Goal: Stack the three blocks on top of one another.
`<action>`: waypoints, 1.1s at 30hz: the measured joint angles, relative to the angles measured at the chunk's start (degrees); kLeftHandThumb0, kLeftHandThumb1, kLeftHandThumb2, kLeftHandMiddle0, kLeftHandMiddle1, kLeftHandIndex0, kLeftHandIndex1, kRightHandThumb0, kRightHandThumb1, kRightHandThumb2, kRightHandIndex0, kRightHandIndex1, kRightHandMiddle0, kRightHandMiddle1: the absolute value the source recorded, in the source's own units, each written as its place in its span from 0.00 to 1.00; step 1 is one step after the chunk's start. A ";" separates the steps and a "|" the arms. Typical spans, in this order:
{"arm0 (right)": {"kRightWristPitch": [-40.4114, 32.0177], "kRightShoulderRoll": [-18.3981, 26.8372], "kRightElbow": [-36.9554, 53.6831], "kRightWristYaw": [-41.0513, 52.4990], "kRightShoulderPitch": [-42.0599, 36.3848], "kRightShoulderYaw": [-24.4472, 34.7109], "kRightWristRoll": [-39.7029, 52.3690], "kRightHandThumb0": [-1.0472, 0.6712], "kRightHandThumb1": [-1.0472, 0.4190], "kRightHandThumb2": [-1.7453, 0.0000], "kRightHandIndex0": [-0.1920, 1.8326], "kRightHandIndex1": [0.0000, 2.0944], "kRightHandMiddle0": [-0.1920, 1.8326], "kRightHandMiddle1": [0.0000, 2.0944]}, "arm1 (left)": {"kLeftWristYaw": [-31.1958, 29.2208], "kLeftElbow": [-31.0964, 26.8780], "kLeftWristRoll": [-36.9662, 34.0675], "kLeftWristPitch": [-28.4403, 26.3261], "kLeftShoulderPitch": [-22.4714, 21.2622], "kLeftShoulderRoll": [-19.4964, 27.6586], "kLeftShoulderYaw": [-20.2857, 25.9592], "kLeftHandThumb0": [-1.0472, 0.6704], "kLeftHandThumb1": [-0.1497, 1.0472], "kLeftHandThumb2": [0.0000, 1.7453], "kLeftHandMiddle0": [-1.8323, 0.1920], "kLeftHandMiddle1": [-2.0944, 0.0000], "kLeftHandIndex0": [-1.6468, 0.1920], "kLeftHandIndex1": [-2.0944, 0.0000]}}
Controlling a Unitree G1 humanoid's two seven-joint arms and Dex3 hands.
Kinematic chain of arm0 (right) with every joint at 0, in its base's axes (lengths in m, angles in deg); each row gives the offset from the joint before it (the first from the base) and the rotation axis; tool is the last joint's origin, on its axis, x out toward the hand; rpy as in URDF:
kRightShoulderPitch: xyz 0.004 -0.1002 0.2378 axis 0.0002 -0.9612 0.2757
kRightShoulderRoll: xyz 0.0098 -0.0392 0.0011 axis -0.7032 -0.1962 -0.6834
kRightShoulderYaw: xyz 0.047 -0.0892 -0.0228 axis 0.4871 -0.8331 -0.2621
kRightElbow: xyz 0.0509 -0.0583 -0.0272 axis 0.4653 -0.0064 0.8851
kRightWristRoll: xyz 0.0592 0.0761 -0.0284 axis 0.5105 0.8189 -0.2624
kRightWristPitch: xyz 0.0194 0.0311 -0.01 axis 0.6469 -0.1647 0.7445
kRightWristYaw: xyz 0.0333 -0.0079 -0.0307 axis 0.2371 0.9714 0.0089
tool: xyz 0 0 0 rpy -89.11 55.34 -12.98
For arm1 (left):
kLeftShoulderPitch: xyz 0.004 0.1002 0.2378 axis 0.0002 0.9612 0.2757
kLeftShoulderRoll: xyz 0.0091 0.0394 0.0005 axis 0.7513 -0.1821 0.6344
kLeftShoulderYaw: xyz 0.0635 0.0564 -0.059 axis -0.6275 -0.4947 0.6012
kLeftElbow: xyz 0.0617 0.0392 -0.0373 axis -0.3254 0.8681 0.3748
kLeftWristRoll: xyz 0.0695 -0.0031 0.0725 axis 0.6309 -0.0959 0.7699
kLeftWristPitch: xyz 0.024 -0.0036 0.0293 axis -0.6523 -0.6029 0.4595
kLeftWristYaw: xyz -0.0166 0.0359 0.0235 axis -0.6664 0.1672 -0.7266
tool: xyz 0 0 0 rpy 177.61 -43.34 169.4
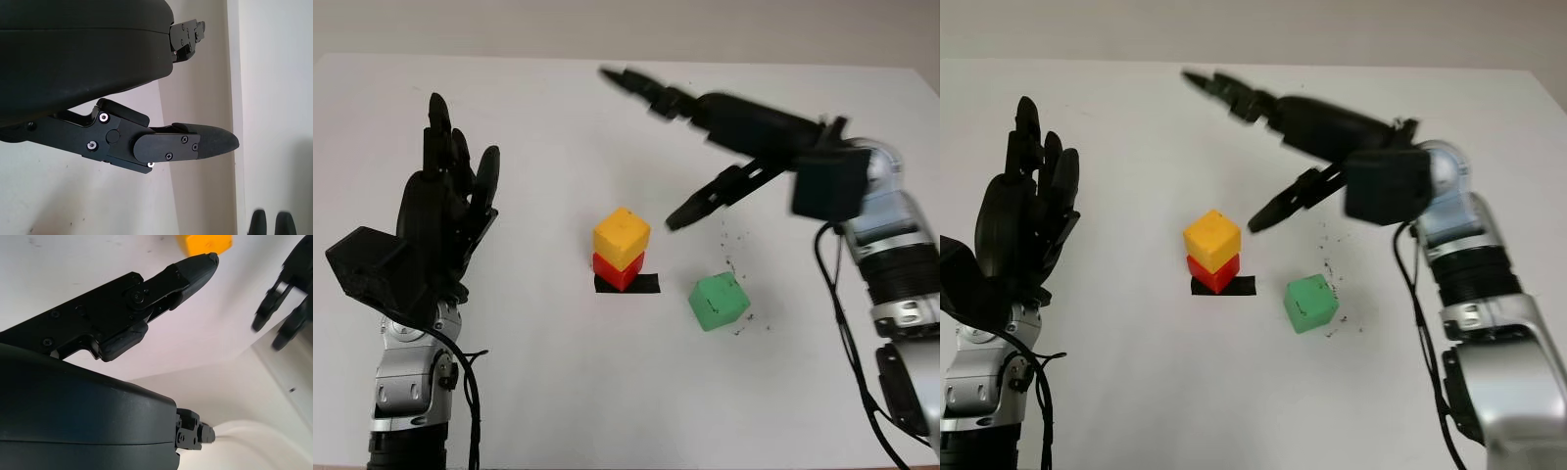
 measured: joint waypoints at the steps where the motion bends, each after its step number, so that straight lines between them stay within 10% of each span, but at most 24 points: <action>1: -3.91 1.61 3.26 0.19 -1.75 1.22 0.27 0.22 0.12 0.97 0.12 0.05 0.21 0.07 | -0.01 -0.14 -0.07 0.03 0.07 -0.06 0.00 0.19 1.00 0.24 1.00 0.98 1.00 0.99; 6: -17.23 8.47 16.41 1.79 -11.79 7.55 2.64 0.24 0.11 0.97 0.15 0.04 0.24 0.05 | 0.00 -0.16 -0.23 0.93 0.19 -0.09 0.07 0.16 1.00 0.24 1.00 0.99 1.00 0.99; 17: -20.79 12.23 34.20 -0.40 -30.35 17.40 1.88 0.23 0.11 0.97 0.16 0.03 0.26 0.04 | -0.83 1.14 -1.13 1.87 -0.43 -0.13 -0.02 0.19 1.00 0.25 1.00 0.99 1.00 1.00; 33: -14.05 11.47 36.19 -3.07 -37.72 9.81 -6.00 0.19 0.09 0.97 0.11 0.02 0.23 0.02 | -1.08 1.19 -1.51 1.63 -0.47 -0.07 0.15 0.17 1.00 0.24 1.00 0.99 1.00 1.00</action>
